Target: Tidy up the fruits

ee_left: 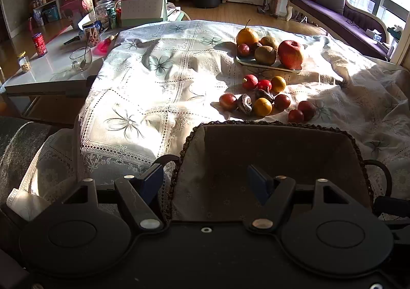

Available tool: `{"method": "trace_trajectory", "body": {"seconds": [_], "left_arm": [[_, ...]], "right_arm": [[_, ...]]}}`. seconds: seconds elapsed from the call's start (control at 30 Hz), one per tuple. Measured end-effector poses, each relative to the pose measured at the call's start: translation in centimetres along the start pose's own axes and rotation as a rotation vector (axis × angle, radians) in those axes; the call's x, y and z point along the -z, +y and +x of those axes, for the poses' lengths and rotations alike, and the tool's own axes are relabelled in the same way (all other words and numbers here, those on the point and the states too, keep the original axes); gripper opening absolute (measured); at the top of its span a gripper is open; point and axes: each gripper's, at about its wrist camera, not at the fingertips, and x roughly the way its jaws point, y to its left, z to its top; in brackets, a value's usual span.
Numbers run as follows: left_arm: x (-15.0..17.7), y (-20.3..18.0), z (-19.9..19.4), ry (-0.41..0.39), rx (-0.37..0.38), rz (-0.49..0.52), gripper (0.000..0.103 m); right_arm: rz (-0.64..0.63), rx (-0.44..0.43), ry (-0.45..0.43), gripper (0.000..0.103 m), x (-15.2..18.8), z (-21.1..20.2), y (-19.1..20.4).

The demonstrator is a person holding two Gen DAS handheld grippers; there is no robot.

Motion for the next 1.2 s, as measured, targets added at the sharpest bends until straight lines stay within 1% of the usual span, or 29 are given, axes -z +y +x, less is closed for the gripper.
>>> {"method": "trace_trajectory", "body": {"seconds": [1.2], "left_arm": [[-0.07,-0.13,-0.2,0.014,0.01,0.006,0.072]], "right_arm": [[-0.019,-0.004,0.01,0.103,0.23,0.15,0.44]]}}
